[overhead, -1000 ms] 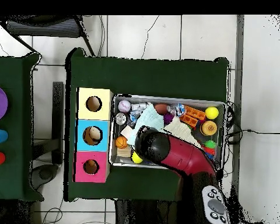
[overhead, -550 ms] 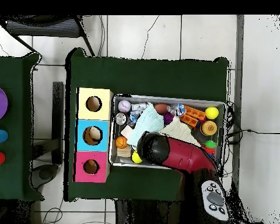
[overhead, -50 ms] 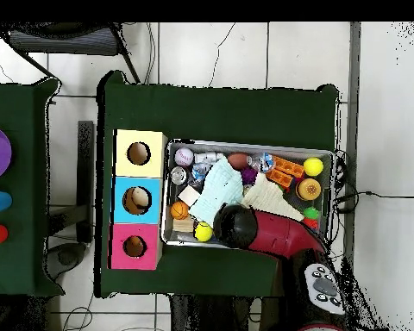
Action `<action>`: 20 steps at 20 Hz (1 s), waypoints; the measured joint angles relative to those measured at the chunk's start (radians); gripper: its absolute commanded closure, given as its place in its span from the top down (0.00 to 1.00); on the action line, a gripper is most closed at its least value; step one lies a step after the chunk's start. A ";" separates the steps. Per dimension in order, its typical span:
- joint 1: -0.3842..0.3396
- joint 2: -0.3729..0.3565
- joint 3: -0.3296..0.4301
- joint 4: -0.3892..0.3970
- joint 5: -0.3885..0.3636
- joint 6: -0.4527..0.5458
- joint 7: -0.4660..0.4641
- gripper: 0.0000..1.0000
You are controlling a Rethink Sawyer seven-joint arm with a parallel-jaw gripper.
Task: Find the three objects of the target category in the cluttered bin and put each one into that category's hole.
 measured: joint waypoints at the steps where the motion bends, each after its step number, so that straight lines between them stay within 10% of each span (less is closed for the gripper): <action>1: 0.000 0.003 0.000 0.000 -0.003 -0.009 0.000 1.00; 7: 0.001 0.006 0.001 0.004 -0.019 -0.049 0.000 1.00; 8: 0.001 0.006 0.001 0.004 -0.020 -0.051 0.000 0.00; 20: -0.008 -0.036 0.015 0.026 -0.022 -0.033 0.000 0.00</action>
